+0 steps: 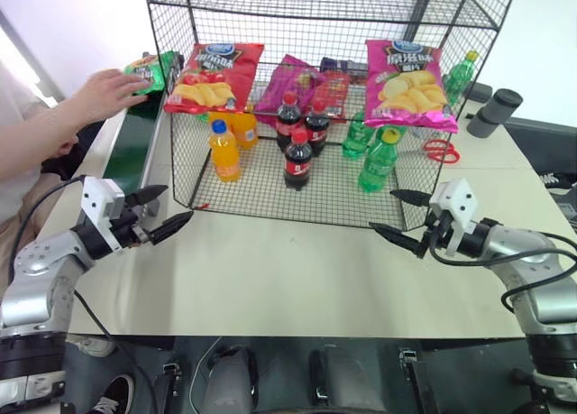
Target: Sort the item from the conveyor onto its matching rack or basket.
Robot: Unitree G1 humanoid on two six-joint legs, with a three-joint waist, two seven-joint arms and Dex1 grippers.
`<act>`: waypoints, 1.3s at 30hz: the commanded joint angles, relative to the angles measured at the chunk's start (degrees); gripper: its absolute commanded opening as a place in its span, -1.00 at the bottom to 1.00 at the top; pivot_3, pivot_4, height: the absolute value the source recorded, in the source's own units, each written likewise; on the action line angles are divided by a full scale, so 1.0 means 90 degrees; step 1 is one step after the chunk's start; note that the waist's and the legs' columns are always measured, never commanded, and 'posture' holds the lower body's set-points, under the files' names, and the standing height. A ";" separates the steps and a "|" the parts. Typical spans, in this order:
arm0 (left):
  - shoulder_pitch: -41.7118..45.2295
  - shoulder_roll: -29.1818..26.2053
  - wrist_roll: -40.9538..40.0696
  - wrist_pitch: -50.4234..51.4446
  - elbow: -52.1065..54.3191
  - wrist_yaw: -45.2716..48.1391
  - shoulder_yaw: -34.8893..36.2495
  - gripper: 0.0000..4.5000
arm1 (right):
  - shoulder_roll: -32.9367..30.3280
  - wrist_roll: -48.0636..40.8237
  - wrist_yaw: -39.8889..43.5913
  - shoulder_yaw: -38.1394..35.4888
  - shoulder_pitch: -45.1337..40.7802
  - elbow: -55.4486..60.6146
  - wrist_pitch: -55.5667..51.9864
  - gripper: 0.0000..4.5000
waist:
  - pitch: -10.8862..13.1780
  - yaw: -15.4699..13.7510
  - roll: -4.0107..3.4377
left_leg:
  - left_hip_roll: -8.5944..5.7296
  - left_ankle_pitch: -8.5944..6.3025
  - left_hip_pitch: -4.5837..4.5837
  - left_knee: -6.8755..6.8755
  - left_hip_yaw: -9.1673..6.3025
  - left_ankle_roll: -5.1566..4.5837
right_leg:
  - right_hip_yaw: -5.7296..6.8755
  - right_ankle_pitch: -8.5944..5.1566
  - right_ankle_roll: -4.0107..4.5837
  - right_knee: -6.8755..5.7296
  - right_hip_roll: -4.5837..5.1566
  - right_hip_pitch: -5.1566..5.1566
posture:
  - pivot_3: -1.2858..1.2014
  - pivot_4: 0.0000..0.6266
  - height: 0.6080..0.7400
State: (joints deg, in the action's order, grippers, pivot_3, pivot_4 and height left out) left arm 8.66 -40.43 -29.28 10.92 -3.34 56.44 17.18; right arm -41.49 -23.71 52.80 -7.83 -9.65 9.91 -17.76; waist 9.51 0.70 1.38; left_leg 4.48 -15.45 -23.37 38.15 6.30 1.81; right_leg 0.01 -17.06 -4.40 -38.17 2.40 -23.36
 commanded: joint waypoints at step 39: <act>-0.0734 0.0068 0.0821 -0.1904 -0.0130 -0.0534 0.0448 1.00 | 0.0792 -0.0141 0.0475 0.0725 -0.1538 -0.0737 -0.0084 0.96 | -0.0001 0.0007 -0.0001 | 0.0003 0.0000 0.0000 -0.0001 0.0005 0.0000 | 0.0000 0.0000 0.0001 0.0000 0.0001 -0.0003 | 0.03 -0.52 1.00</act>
State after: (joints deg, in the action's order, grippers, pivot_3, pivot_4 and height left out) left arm 2.34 -39.33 -21.80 -5.15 -5.54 52.15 19.39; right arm -34.60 -23.40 56.48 -0.44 -21.71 2.46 -18.49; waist 9.51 0.76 1.37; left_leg 4.52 -15.45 -23.37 38.14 6.34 1.80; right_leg 0.02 -17.06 -4.39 -38.17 2.42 -23.39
